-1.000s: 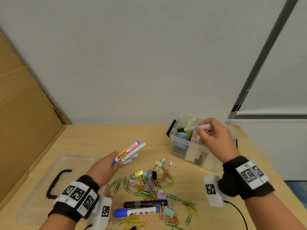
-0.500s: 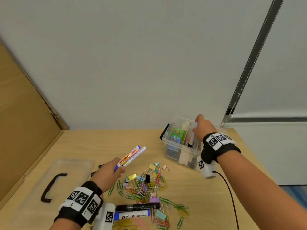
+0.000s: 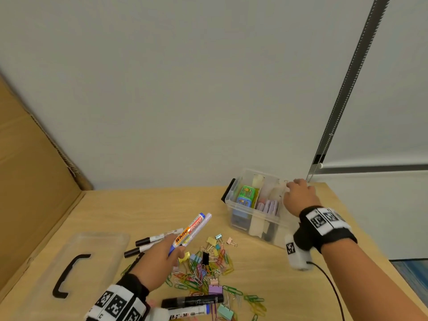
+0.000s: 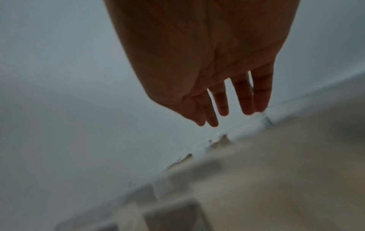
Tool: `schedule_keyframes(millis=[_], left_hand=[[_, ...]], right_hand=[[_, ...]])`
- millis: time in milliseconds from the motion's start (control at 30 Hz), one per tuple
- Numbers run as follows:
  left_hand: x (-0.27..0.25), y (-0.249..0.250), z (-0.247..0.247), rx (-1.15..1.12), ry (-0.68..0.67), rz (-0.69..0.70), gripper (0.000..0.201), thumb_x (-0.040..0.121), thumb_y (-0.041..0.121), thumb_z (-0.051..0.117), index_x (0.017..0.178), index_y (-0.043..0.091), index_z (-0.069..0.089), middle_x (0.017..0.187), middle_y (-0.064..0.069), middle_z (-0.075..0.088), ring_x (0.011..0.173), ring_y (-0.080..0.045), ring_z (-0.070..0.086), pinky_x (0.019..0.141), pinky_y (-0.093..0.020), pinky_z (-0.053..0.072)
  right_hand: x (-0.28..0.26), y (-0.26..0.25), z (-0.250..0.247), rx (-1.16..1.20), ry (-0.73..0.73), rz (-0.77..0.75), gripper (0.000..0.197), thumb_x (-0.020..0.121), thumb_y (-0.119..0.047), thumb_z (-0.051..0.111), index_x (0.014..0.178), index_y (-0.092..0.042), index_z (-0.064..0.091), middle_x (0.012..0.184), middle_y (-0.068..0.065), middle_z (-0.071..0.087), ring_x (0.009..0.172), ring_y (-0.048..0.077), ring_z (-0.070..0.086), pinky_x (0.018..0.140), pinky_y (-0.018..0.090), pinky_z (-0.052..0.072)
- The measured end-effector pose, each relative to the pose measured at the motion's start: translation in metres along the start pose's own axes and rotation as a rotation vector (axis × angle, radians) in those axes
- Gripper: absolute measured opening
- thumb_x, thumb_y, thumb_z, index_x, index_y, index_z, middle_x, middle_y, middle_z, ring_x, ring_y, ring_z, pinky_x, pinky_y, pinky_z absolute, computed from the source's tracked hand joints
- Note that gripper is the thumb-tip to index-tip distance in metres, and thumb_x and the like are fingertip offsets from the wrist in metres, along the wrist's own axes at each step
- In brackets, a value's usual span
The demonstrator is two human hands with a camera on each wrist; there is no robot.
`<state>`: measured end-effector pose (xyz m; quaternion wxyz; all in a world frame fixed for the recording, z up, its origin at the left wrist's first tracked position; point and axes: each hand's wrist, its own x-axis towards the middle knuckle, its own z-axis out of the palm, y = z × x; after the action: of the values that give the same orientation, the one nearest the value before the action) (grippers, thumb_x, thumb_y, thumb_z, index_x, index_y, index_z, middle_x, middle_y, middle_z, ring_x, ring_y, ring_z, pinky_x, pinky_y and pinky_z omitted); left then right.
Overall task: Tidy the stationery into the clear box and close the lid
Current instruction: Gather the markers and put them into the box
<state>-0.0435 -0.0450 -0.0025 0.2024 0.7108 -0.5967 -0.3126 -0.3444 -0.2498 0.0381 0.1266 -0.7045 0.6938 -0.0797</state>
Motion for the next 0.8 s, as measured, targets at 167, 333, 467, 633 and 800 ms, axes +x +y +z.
schedule_keyframes(millis=[167, 333, 467, 633, 800], left_hand=[[-0.001, 0.044, 0.022, -0.021, 0.002, 0.072, 0.016, 0.1, 0.034, 0.038, 0.116, 0.033, 0.042, 0.092, 0.006, 0.064, 0.082, -0.018, 0.063, 0.071, -0.029, 0.053], [0.032, 0.111, 0.04, 0.036, 0.058, 0.126, 0.03, 0.1, 0.031, 0.039, 0.13, 0.027, 0.041, 0.094, 0.005, 0.065, 0.077, -0.01, 0.062, 0.061, -0.021, 0.05], [0.087, 0.171, 0.056, 0.298, 0.1, 0.113, 0.029, 0.1, 0.026, 0.039, 0.122, 0.01, 0.05, 0.105, -0.01, 0.066, 0.094, -0.028, 0.064, 0.078, -0.037, 0.052], [0.146, 0.224, 0.083, 0.536, -0.006, 0.071, 0.025, 0.097, 0.015, 0.045, 0.115, 0.004, 0.058, 0.112, -0.014, 0.067, 0.105, -0.032, 0.063, 0.086, -0.038, 0.05], [0.176, 0.226, 0.102, 0.631, -0.117, 0.012, 0.025, 0.096, 0.011, 0.045, 0.112, 0.002, 0.061, 0.11, -0.015, 0.066, 0.108, -0.032, 0.062, 0.086, -0.036, 0.05]], right_hand=[[-0.036, 0.045, 0.031, 0.087, 0.149, 0.04, 0.056, 0.098, -0.03, 0.036, 0.148, -0.013, 0.018, 0.159, 0.008, 0.009, 0.144, 0.031, 0.013, 0.116, 0.045, 0.022], [-0.039, 0.055, 0.051, 0.262, 0.163, 0.011, 0.06, 0.1, -0.028, 0.029, 0.152, -0.009, 0.006, 0.16, 0.006, -0.001, 0.145, 0.027, 0.017, 0.114, 0.039, 0.026], [-0.037, 0.055, 0.051, 0.258, 0.183, 0.005, 0.061, 0.098, -0.026, 0.03, 0.151, -0.006, 0.007, 0.16, 0.008, 0.0, 0.142, 0.027, 0.024, 0.111, 0.037, 0.03], [-0.038, 0.055, 0.051, 0.234, 0.199, -0.015, 0.062, 0.097, -0.027, 0.031, 0.151, -0.004, 0.009, 0.16, 0.011, 0.003, 0.141, 0.027, 0.026, 0.109, 0.037, 0.034], [-0.039, 0.054, 0.05, 0.222, 0.2, -0.025, 0.062, 0.096, -0.027, 0.03, 0.15, -0.004, 0.01, 0.159, 0.012, 0.003, 0.14, 0.028, 0.029, 0.108, 0.038, 0.037]])
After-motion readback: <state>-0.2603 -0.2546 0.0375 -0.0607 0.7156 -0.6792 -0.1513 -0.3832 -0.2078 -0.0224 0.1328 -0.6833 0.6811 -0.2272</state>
